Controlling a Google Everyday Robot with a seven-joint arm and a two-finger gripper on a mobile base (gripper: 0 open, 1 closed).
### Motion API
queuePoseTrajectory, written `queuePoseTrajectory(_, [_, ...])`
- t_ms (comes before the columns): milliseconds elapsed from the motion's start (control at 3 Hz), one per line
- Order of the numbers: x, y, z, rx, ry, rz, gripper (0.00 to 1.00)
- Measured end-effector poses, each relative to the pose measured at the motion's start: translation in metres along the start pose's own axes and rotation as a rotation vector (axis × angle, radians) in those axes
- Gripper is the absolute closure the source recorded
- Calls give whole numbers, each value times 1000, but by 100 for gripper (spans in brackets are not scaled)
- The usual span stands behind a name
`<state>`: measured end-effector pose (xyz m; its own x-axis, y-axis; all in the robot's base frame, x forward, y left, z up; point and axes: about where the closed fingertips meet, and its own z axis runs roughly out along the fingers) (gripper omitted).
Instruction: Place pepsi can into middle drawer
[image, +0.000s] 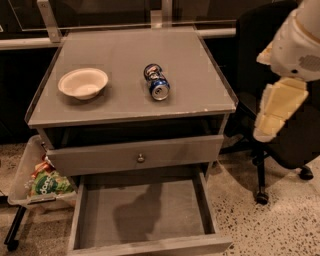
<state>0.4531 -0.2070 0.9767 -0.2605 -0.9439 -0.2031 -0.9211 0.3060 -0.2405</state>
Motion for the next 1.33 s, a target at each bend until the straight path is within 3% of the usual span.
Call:
queuePoseTrajectory(333, [-22, -18, 18, -23, 51, 41, 0])
queuePoseTrajectory(667, [-27, -20, 19, -16, 46, 44, 0])
queuePoseTrajectory(1000, [-40, -23, 29, -19, -4, 68, 0])
queuePoseTrajectory(1333, [-67, -44, 40, -42, -97, 185, 0])
